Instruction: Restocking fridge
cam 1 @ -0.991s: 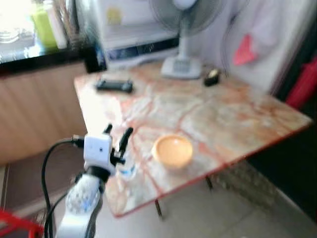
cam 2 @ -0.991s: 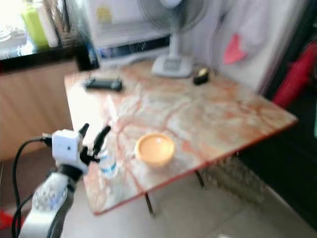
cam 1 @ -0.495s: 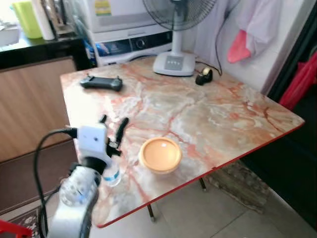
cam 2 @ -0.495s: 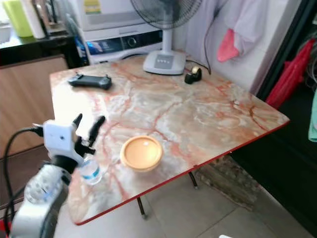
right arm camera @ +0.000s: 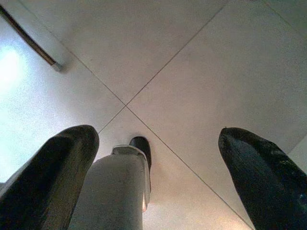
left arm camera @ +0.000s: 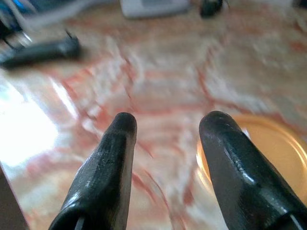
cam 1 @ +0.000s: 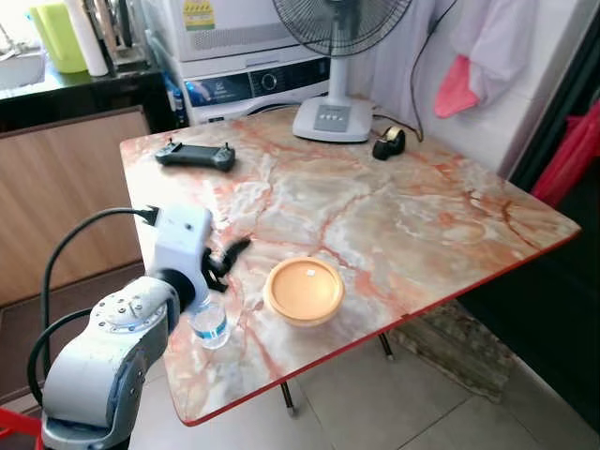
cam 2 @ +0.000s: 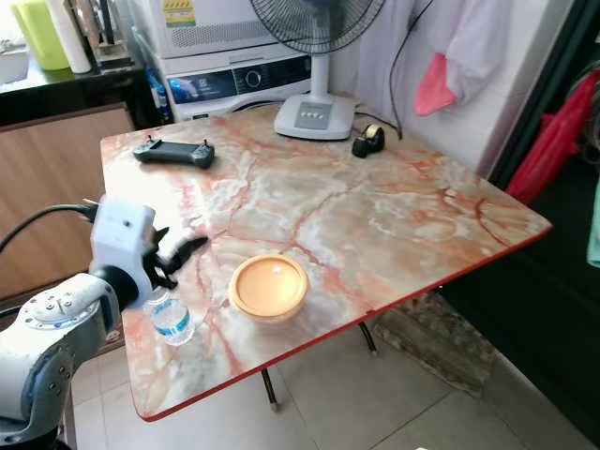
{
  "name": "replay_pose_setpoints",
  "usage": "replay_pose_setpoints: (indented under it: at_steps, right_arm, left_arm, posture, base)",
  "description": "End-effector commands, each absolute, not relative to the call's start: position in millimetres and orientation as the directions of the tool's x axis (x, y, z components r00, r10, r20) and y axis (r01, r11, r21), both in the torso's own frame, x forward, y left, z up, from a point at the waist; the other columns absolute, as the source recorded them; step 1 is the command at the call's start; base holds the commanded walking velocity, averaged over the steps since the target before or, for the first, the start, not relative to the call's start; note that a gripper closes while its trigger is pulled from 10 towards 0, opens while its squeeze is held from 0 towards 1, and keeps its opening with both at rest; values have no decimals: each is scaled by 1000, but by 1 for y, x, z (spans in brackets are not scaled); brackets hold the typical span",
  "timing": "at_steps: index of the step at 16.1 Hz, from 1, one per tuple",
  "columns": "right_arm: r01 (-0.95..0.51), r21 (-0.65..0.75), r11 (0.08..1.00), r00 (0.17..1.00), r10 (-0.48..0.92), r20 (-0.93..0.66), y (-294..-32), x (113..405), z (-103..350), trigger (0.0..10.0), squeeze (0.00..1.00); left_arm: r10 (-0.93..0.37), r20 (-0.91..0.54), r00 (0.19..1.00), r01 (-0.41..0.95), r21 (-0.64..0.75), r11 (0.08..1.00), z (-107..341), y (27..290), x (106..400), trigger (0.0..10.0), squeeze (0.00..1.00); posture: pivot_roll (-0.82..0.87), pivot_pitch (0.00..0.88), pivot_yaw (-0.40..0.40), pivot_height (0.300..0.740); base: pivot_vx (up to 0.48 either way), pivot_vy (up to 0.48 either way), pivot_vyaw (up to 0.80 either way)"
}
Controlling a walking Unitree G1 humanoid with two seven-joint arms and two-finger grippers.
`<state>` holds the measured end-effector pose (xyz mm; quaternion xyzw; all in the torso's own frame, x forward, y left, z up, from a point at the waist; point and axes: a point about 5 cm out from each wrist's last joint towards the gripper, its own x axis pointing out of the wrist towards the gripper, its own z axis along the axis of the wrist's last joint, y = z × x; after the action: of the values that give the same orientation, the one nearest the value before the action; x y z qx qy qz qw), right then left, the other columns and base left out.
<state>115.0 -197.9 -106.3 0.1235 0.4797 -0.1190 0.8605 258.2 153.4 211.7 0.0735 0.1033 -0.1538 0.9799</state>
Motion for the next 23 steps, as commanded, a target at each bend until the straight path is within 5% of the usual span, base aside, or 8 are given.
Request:
replay_pose_setpoints:
  at_steps: [1, 23]
  right_arm:
    - [311, 102, 945, 506, -74, -859, -195, 115, -107, 10000, 0]
    - [276, 103, 955, 499, -51, -865, -197, 116, -107, 10000, 0]
  left_arm:
    - [-294, -260, 920, 337, 139, 931, 216, 154, 257, 10000, 0]
    - [-188, -522, 832, 257, 62, 965, 211, 186, 253, 10000, 0]
  posture:
    - [225, 0, -17, 740]
    - [217, 0, -14, 740]
  base:
    - [0, 0, 0]
    - [0, 0, 0]
